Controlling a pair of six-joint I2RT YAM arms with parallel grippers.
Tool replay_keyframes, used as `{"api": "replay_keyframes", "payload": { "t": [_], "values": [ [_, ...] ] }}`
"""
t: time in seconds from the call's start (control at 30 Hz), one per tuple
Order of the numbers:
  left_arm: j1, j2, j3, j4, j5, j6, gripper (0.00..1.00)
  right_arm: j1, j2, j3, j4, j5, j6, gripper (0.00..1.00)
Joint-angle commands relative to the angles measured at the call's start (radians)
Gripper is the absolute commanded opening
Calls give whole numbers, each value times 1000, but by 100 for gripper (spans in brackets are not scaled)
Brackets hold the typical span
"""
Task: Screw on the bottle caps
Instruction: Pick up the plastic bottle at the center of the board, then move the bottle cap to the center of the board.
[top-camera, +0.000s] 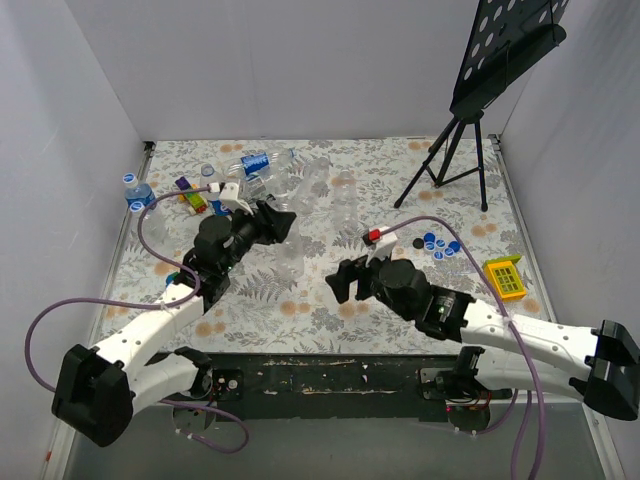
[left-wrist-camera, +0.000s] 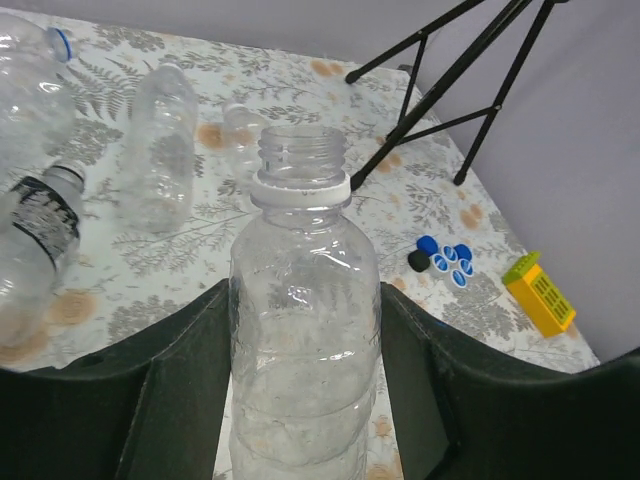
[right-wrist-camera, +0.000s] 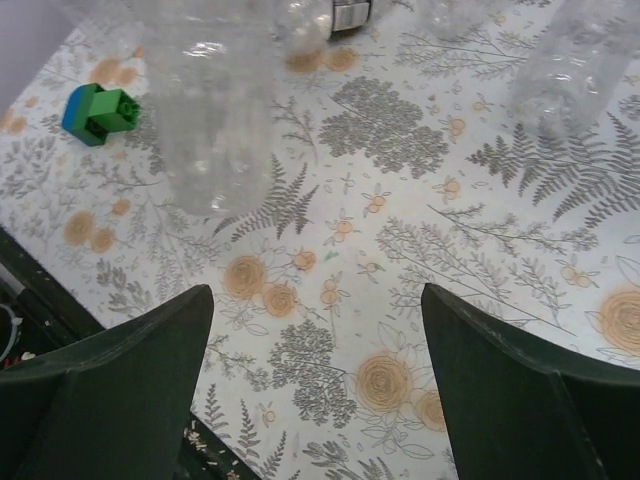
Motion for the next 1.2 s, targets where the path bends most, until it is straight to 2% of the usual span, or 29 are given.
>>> {"api": "replay_keyframes", "payload": {
  "t": [0.0,0.13,0.27,0.5,0.63,0.73,0.87,1.17],
  "values": [
    [122,-31,104,-141,316,156,32,-145,77,146,-251,-101,17,93],
    [155,-58,108,-200,543,292,31,-311,152,199,-372,-227,-12,93],
    [155,-142,53,-184,650,367,27,-490,211,225,-471,-290,-71,93],
    [150,-276,0,-200,698,473,25,-799,267,219,-520,-270,-124,87],
    [129,-345,-39,-207,715,564,25,-911,291,205,-509,-218,-127,82],
    [114,-405,-87,-187,680,593,25,-994,315,194,-482,-258,-135,78],
    [103,-439,-101,-187,646,610,24,-1058,370,206,-459,-290,-138,73],
    [103,-414,-92,-189,655,598,21,-1071,510,291,-460,-273,-143,61]
  ]
}}
